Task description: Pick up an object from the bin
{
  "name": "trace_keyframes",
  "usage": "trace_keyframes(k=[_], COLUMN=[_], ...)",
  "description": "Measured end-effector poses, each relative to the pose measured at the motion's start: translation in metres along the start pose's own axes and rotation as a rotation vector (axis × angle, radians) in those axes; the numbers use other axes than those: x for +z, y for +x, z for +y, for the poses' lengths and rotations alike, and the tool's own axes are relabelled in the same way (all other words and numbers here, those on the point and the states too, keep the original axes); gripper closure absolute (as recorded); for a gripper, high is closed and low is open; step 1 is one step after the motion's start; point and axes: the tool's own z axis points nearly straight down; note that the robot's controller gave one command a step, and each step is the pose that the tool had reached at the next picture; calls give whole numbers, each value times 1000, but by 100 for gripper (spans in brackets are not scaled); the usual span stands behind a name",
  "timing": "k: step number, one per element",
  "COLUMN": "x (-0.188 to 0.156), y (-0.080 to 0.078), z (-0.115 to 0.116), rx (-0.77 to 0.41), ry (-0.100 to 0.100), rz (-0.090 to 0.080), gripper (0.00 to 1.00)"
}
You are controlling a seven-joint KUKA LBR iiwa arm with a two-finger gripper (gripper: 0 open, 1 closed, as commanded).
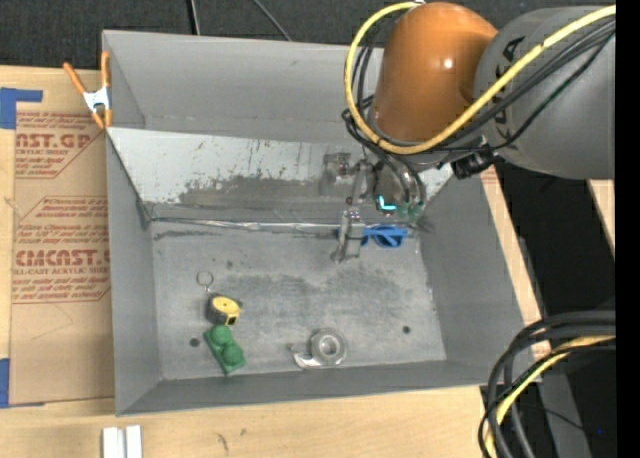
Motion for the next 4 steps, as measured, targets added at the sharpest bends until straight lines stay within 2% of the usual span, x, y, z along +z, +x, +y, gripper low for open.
trace_keyframes(k=[1,2,3,4], x=[57,141,146,150], y=[16,6,1,0], z=[-85,-104,-178,-114], rx=[169,203,355,328], ry=[2,0,1,-2], rz=[-2,0,-7,-7], gripper=[0,0,0,0])
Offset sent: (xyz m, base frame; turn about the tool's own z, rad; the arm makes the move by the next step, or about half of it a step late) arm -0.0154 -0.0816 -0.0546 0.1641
